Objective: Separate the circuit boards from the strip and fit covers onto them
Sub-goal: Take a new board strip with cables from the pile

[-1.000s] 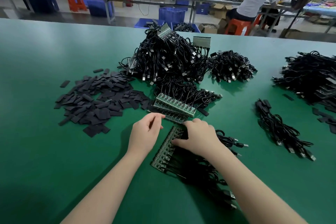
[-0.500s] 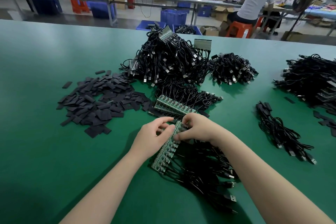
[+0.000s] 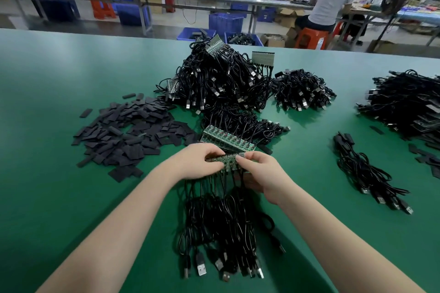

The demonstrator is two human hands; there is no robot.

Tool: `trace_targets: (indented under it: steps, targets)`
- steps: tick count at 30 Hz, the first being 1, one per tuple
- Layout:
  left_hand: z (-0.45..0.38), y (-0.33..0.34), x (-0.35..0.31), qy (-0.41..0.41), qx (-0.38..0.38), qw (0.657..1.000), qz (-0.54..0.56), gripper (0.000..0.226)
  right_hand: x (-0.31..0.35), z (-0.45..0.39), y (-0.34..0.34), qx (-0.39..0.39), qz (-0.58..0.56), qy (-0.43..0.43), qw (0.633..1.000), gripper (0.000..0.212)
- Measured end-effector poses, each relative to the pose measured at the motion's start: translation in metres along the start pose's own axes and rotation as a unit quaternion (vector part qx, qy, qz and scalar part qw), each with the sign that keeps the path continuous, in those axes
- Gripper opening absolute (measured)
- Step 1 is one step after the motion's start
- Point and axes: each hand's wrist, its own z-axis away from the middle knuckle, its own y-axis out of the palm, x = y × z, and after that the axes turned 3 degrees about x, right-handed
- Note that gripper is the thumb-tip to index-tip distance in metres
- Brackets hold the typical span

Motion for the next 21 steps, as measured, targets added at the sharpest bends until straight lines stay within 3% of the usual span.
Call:
trace_targets:
  steps: [6,11,21]
  targets:
    - [-0.001,0.032,-0.011,-0.035,-0.094,0.995,-0.025,0.038,-0.015,-0.008,-0.009,-0.051,0.126,-0.057,0.989,0.013]
    - [-0.006,0.040,-0.016,-0.054,-0.064,0.994,-0.065,0.049,-0.014,-0.015,-0.018,-0.055,0.223,-0.032,0.973,0.012]
    - [0.002,0.063,-0.005,0.005,-0.202,0.978,-0.049,0.038,0.001,-0.030,-0.014,-0.032,0.283,0.029,0.958,0.014]
